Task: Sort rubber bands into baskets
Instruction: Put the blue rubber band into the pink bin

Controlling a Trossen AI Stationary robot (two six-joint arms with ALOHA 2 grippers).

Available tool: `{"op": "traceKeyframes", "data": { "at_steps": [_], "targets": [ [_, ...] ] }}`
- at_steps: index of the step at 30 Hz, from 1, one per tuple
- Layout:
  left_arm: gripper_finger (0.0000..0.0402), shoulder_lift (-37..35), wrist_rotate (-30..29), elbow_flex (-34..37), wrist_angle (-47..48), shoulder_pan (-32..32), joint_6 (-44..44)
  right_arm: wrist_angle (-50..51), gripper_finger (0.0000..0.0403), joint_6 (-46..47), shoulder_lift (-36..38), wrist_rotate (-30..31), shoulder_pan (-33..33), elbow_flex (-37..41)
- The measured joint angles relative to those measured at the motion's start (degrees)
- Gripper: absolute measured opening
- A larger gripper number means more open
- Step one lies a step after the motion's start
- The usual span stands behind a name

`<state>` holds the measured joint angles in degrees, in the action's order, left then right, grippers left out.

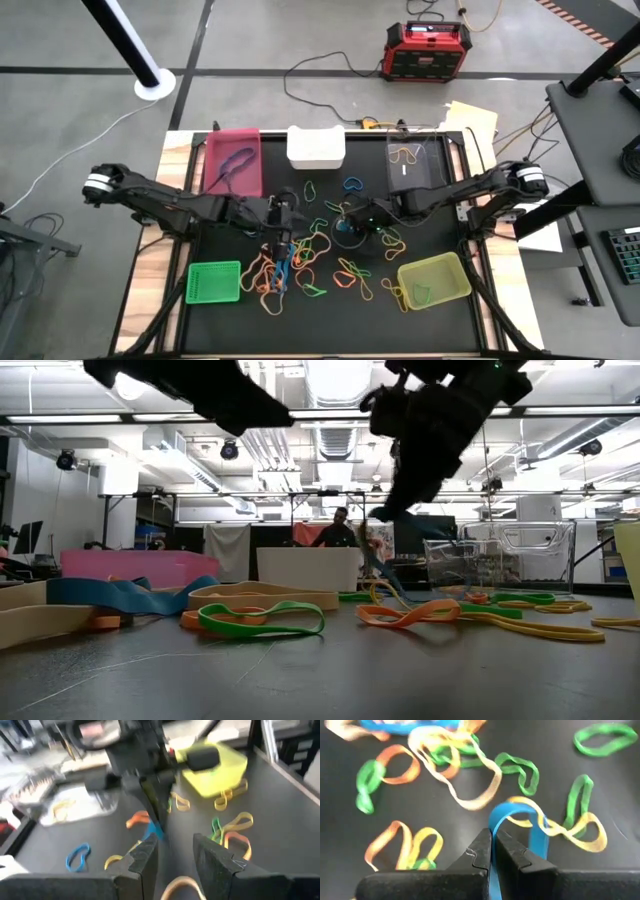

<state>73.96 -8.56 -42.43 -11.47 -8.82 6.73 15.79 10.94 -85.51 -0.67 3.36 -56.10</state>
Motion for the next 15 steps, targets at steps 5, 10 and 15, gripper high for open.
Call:
{"op": "traceKeyframes", "data": {
  "at_steps": [5, 10, 15],
  "targets": [
    [0.0107, 1.49, -1.47, 3.79, -9.63, 0.17, -0.16, -2.63, 0.0009, -0.52, -1.03, 2.44, 0.14, 0.11],
    [0.0107, 4.08, -7.25, 4.51, -10.47, 0.32, -2.01, -7.24, 0.0009, -2.66, -1.26, 6.25, 0.63, 0.11],
    [0.0107, 7.37, -7.42, 4.7, -12.84, 0.3, -3.22, -9.85, 0.0009, -3.07, -1.28, 6.59, 0.63, 0.11]
  ]
}}
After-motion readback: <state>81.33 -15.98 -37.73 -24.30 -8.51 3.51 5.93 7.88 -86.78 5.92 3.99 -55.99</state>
